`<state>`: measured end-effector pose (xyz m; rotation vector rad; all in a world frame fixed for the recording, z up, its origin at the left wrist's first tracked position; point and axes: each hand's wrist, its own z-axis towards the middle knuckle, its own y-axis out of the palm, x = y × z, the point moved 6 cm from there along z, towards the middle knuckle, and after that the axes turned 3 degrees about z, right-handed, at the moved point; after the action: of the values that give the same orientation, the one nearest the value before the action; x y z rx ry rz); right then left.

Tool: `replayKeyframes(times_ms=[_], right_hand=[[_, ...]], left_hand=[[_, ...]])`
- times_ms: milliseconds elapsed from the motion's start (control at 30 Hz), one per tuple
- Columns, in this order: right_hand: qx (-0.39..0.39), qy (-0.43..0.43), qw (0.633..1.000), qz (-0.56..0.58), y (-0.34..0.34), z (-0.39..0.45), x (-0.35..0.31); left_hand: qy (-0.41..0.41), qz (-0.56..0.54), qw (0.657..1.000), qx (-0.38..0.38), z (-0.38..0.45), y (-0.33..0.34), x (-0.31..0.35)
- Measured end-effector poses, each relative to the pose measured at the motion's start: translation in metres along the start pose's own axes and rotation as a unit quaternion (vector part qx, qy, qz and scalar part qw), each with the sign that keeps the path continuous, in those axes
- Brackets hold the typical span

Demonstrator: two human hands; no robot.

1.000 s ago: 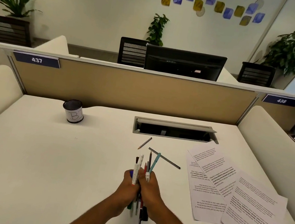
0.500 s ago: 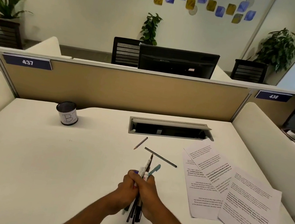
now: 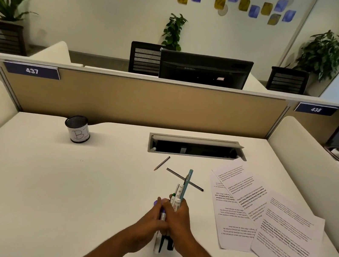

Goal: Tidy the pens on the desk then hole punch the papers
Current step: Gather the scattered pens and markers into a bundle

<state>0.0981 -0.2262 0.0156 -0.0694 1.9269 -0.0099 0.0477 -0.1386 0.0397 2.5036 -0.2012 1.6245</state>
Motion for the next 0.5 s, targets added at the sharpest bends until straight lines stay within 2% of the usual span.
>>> replayKeyframes(times_ms=[133, 300, 500], right_hand=[[-0.022, -0.049, 0.998, 0.023, 0.001, -0.002, -0.013], [-0.037, -0.086, 0.994, 0.064, -0.007, -0.006, -0.022], [-0.064, -0.11, 0.99, 0.059, -0.014, -0.016, -0.019]], left_hand=[[0.031, 0.064, 0.997, 0.031, 0.0, -0.003, 0.003], [0.068, 0.073, 0.995, 0.0, 0.002, 0.006, -0.003], [0.071, 0.072, 0.994, 0.04, 0.012, 0.011, -0.014]])
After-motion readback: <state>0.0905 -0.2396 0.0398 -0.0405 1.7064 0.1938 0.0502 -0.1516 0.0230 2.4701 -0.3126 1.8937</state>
